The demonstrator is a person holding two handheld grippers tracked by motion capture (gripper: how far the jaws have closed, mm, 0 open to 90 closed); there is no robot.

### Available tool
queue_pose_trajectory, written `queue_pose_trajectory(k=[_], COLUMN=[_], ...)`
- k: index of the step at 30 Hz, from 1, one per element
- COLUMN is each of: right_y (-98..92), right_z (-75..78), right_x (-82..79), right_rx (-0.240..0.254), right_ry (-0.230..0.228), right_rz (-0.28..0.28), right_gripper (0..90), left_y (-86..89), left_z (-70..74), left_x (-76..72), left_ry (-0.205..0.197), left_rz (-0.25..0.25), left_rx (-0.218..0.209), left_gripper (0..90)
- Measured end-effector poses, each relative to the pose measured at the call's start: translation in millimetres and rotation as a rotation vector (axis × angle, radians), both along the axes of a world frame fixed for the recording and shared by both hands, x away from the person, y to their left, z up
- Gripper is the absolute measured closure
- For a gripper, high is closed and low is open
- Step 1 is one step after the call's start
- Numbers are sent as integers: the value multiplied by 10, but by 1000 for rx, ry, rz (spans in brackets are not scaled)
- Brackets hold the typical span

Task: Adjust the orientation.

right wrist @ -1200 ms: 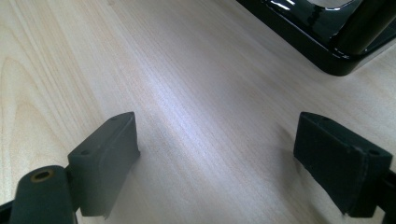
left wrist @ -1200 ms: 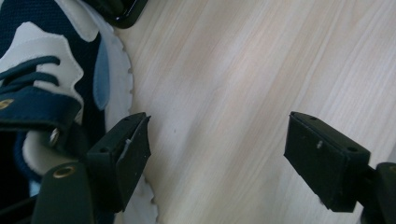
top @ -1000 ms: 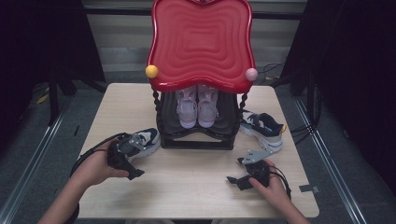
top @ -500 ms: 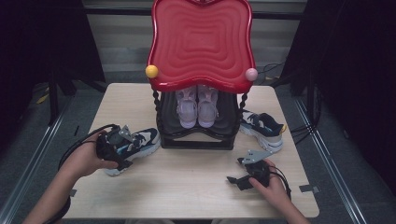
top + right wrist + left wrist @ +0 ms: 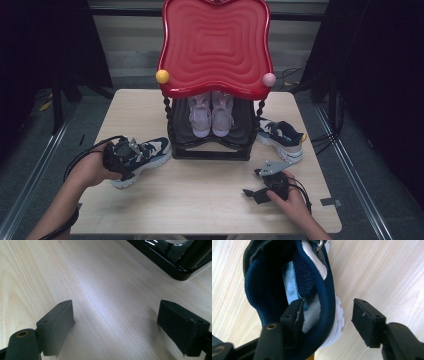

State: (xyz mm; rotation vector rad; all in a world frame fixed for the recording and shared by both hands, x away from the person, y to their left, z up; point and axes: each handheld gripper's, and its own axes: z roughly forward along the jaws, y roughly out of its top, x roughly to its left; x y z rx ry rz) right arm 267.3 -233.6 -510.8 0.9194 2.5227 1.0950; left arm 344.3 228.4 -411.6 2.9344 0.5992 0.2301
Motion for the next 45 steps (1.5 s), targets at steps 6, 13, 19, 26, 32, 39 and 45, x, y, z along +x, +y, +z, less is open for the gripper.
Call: queue_pose_trajectory(k=[6, 13, 19, 26, 32, 39, 45], right_y=[1, 1, 1, 1, 1, 1, 1], right_z=[1, 0, 0, 0, 0, 1, 0], right_x=[-1, -1, 0, -1, -1, -1, -1], right_rx=[0, 0, 0, 0, 0, 0, 0], right_ry=[1, 1, 0, 1, 1, 1, 1], right_rz=[-1, -1, -1, -2, -2, -2, -2], right_gripper=[132, 131, 132, 131, 131, 131, 131], left_y=[-32, -74, -156, -414, -417, -324, -268], left_z=[-47, -1, 30, 28, 32, 116, 98], left_x=[-3, -44, -113, -227, -216, -215, -238], left_ry=[7, 69, 113, 149, 152, 97, 99], left_rz=[-14, -5, 53, 75, 52, -25, -124], left_rx=[31, -5, -69, -102, -99, -100, -38], left_gripper=[478, 665, 713, 706, 547, 364, 287])
